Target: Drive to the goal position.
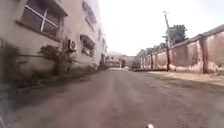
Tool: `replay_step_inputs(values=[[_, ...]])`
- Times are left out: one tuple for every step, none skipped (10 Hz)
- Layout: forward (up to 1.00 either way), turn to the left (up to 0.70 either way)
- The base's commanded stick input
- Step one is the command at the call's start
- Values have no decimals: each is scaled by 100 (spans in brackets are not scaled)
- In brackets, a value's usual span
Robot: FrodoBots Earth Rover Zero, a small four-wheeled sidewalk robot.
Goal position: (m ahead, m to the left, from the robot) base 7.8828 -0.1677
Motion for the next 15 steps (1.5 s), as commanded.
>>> replay_step_inputs(values=[[70, 1], [70, 1], [70, 1], [70, 1], [70, 1], [70, 1], [70, 1], [70, 1], [70, 1], [70, -6], [70, -26], [70, -34], [70, -34], [70, -34], [70, -34]])
